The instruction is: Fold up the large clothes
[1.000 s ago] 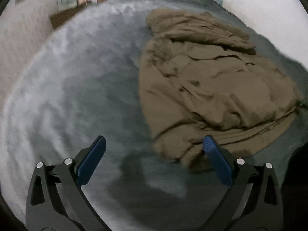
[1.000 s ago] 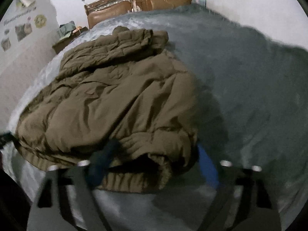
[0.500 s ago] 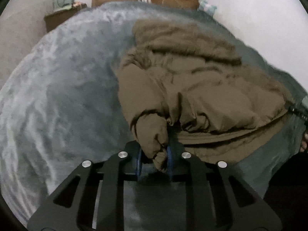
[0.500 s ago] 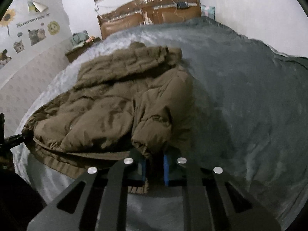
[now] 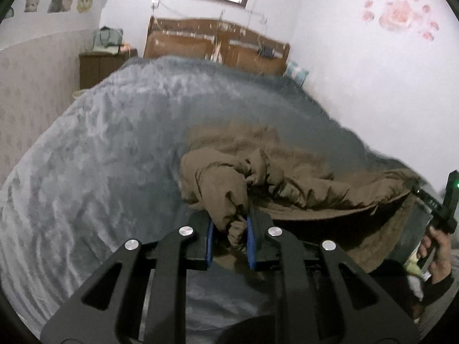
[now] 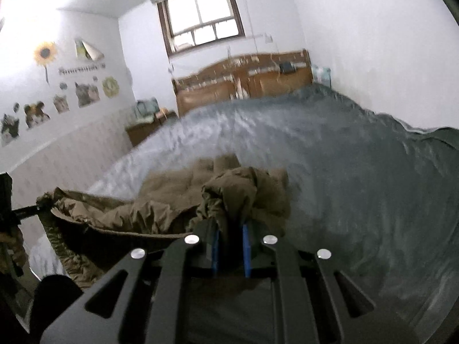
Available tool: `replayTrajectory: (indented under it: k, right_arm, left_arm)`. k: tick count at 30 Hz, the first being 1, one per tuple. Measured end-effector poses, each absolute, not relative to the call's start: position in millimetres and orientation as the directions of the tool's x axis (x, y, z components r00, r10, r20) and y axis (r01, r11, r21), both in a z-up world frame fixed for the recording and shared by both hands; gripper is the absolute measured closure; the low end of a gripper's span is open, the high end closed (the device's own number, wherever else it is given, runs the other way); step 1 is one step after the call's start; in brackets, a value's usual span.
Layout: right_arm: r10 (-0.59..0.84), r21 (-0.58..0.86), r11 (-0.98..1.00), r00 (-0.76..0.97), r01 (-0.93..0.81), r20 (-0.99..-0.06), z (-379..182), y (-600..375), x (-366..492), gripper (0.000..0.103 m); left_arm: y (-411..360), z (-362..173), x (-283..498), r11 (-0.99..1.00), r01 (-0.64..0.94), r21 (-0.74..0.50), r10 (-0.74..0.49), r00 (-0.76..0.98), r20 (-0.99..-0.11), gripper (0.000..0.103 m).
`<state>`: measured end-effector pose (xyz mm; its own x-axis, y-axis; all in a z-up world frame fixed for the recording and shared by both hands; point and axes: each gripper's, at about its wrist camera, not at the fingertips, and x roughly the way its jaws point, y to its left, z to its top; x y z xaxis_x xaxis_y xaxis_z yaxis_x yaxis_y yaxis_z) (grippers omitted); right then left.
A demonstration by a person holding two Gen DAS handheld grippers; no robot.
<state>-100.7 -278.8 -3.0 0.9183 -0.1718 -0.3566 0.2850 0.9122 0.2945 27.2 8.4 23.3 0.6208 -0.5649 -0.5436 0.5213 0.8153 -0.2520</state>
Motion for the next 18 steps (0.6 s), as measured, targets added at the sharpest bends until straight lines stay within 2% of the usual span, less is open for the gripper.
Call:
replayTrajectory:
  k: [3,6,11,14,18]
  right_arm:
    - [-0.177,0.307,0.911,0.933,0.276,-0.314,12.0,-277.7,-110.9,0.091]
    - [-0.176,0.321,0.906,0.935,0.276,-0.309,18.6,-283.7,-101.3,0.091]
    - [-0.185,0.383,0.865,0.916,0.323,-0.356,5.7,-306.8,-48.4,0.09]
    - [-0.204,0.428,0.818,0.89,0.383,-0.407,-11.1,-331.9,-1.7,0.089]
    - [-0.216,0.381,0.785,0.792,0.489,-0.572,-56.0,-363.5,72.9,0.086]
  left_arm:
    - [10.5,40.8,16.4,0.813,0.526,-0.25,-0.572,0.64,-0.513,0.087]
    - [3.3,42.4,30.1,0.823,0.519,-0.233,-0.556,0.646,-0.523,0.086]
    - [-30.2,18.4,110.4,0.858,0.435,-0.272,-0.506,0.632,-0.586,0.083]
    - [-62.4,-2.2,157.3,0.886,0.404,-0.227,-0.448,0.625,-0.639,0.082]
    - [-87.7,-51.6,221.1,0.908,0.343,-0.241,-0.404,0.562,-0.722,0.075]
